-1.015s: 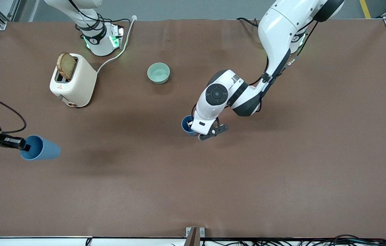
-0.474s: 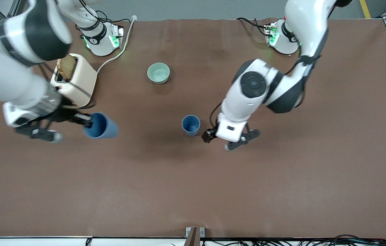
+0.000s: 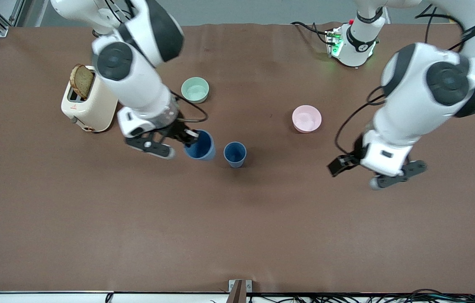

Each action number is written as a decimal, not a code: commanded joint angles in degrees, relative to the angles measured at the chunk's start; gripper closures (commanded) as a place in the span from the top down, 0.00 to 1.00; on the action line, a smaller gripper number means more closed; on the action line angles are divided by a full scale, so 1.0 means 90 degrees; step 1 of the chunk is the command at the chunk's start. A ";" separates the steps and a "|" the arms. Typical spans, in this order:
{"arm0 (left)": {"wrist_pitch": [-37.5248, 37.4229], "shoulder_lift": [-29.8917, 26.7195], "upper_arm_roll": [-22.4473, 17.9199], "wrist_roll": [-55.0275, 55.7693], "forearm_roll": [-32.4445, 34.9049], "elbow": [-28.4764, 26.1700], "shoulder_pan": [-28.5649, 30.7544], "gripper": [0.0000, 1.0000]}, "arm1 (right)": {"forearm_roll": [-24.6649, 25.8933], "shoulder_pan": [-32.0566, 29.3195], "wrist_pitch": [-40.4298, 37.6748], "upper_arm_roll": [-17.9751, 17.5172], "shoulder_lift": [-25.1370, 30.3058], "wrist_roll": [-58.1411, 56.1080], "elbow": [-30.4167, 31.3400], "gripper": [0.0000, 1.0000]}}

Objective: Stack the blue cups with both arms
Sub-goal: 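Carry the cup over the placed cup with the right gripper while the left gripper withdraws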

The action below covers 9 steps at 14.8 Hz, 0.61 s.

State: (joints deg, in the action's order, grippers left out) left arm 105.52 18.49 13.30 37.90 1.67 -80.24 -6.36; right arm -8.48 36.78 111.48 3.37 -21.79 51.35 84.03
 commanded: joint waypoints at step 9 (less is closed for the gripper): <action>-0.1226 -0.2216 -0.0423 -0.3155 -0.0039 -0.1227 0.1058 1.00 | 0.0190 0.0699 0.1412 0.0084 -0.0694 0.0378 0.0683 0.01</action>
State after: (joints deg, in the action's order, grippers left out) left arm 94.15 6.26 10.83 12.39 1.65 -82.83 3.93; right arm -7.73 41.90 121.74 3.51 -28.39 53.48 87.52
